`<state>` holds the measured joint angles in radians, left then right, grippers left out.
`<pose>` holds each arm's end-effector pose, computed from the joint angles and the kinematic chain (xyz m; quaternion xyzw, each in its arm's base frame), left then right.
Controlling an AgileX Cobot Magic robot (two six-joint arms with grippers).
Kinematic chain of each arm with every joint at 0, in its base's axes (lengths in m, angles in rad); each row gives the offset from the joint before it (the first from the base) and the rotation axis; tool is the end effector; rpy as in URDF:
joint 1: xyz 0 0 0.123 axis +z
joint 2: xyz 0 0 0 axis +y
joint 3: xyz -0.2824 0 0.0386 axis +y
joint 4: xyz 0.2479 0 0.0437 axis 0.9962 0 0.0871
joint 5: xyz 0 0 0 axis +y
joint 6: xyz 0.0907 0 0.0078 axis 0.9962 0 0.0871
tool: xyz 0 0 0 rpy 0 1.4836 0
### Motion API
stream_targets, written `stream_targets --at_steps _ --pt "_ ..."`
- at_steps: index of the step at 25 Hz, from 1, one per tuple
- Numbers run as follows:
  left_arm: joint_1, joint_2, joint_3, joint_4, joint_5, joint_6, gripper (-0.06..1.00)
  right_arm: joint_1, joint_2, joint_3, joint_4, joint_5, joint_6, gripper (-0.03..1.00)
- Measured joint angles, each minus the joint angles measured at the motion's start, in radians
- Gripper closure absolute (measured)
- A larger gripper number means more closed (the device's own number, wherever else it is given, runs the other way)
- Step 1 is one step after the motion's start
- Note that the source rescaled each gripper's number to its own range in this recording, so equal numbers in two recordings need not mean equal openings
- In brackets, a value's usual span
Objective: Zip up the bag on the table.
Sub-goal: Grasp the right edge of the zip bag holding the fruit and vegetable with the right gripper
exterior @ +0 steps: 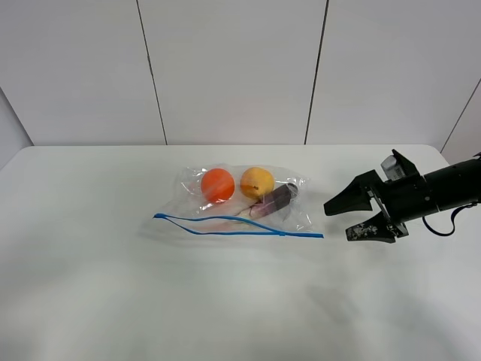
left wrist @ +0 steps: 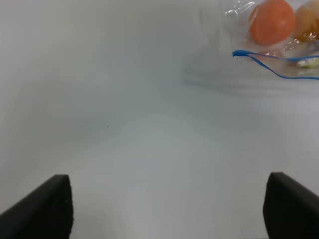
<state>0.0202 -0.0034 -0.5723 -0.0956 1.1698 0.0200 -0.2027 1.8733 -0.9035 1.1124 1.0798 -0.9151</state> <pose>-0.0189 -0.0084 0.2883 0.0062 0.8608 -0.0372 0.5075 0.3054 0.0108 0.1457 0.0232 0.8975 0.4338 0.0764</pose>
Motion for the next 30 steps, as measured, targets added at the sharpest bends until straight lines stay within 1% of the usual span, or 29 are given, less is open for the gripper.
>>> stream_targets --at_steps 4,11,14,22,30 --pt "0.0 0.0 0.0 0.0 0.0 0.0 -0.06 0.016 0.036 0.0 0.017 -0.019 -0.082 -0.03" --pt "0.0 0.0 0.0 0.0 0.0 0.0 -0.06 0.021 0.1 -0.002 0.051 -0.016 -0.154 -0.03" --pt "0.0 0.0 0.0 0.0 0.0 0.0 -0.06 0.022 0.127 -0.002 0.089 -0.01 -0.182 -0.03" --pt "0.0 0.0 0.0 0.0 0.0 0.0 -0.06 0.024 0.204 -0.004 0.207 -0.01 -0.228 -0.03" --pt "0.0 0.0 0.0 0.0 0.0 0.0 -0.06 0.024 0.205 -0.004 0.227 0.012 -0.224 -0.03"
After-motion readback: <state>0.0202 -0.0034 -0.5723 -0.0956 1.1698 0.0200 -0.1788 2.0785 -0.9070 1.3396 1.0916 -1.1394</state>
